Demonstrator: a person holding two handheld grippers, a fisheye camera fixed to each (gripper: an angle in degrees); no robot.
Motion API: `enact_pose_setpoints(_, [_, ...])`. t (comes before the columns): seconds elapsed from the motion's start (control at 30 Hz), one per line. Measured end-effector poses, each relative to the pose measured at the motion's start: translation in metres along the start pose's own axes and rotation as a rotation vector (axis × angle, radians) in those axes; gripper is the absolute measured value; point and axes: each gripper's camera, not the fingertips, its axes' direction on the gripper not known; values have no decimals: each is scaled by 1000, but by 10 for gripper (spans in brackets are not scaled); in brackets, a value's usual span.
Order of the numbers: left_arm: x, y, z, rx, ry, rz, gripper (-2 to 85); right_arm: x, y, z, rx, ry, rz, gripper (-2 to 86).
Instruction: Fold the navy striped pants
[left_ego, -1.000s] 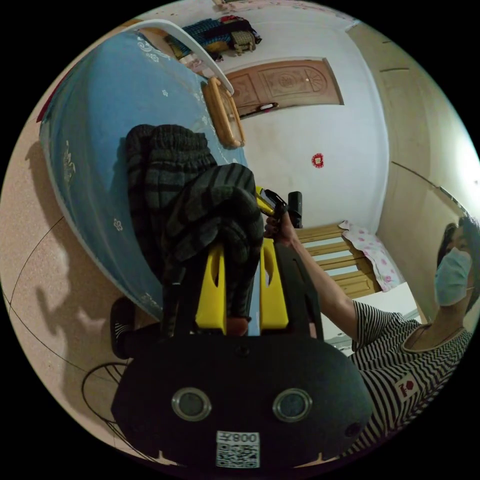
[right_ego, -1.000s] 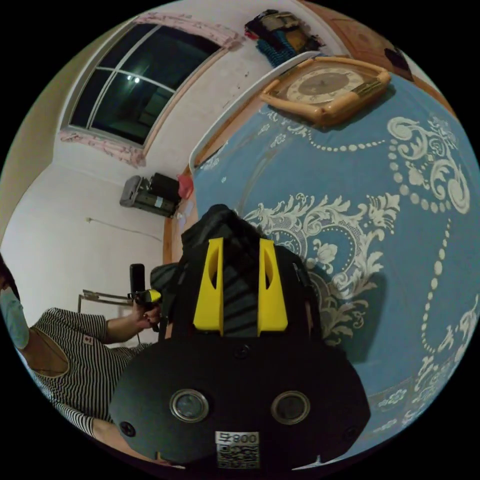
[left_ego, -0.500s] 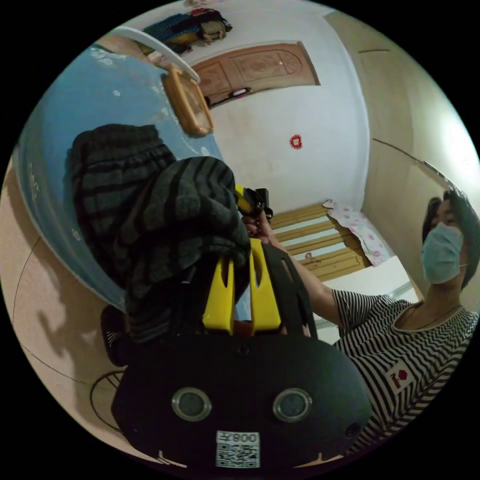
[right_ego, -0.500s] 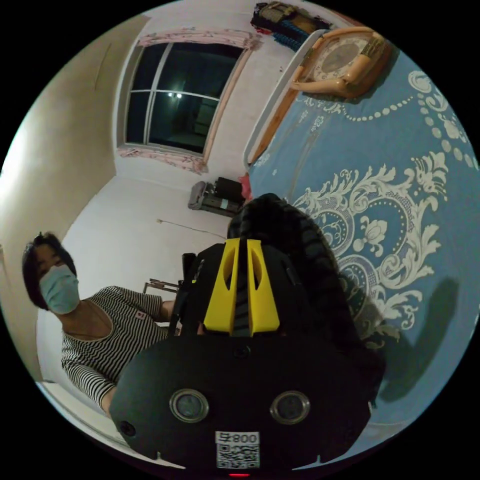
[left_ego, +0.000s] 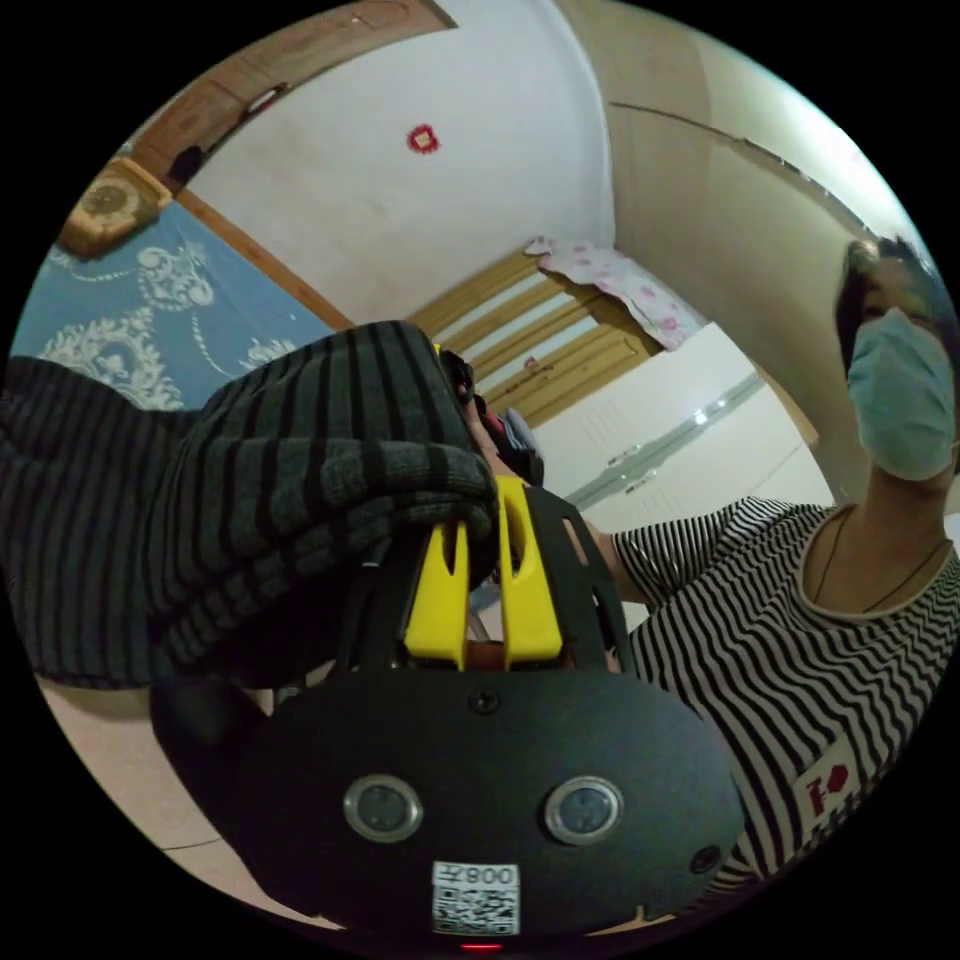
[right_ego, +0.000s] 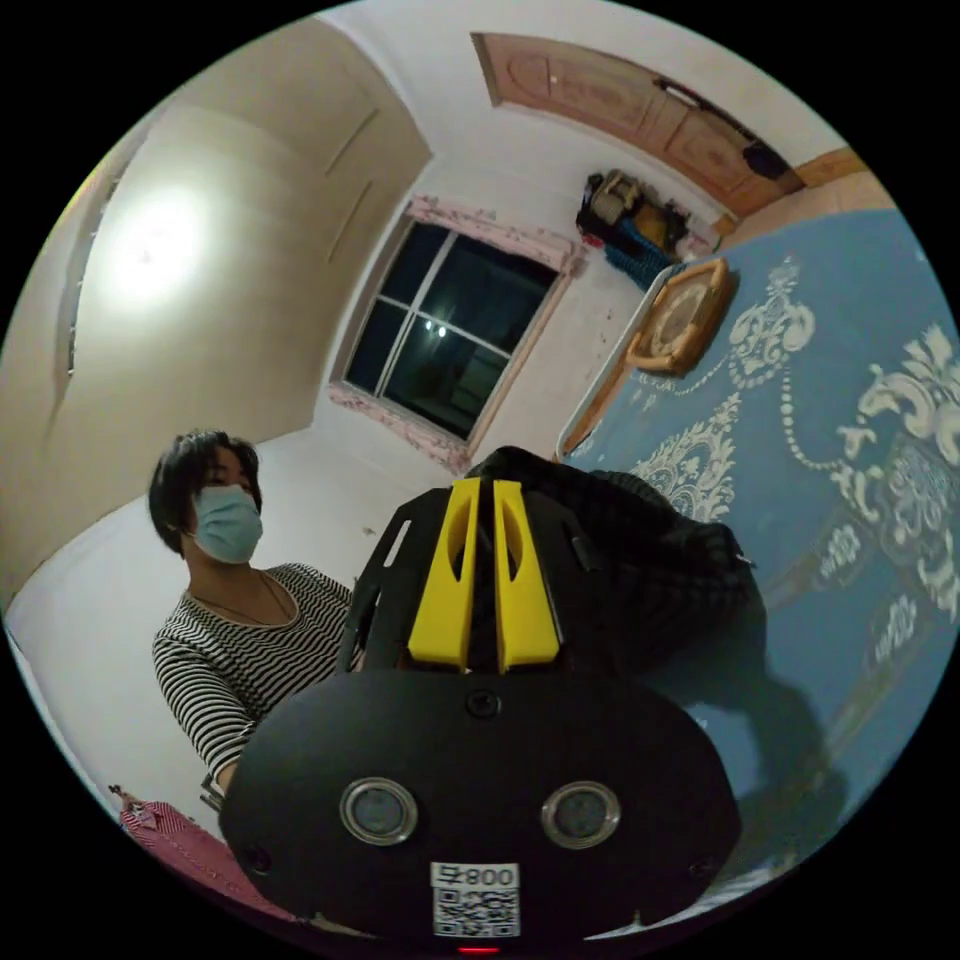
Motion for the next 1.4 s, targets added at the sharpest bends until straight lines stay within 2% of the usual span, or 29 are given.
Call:
enact_pose_setpoints(0.17, [5,9,39,-117,24,-32,61,0,57,-50,144,27,74,19])
enact_pose_setpoints(0.3, [-6,8,20,-67,50,-64,62,5,57,-44,172,29,85,19])
enact_pose_setpoints(0.37, [-22,5,-9,19,75,-104,62,7,39,-27,151,49,75,19])
enact_pose_setpoints(0.67, [-120,30,-158,443,152,-339,61,54,-74,144,-104,101,113,19])
enact_pose_setpoints(0.87, [-180,58,-237,640,133,-463,60,108,-118,268,-305,156,192,19])
enact_pose_setpoints(1.13, [-238,75,-290,762,157,-578,59,167,-137,391,-489,337,267,20])
enact_pose_setpoints(1.4, [-271,63,-316,762,158,-587,58,212,-125,426,-469,387,366,21])
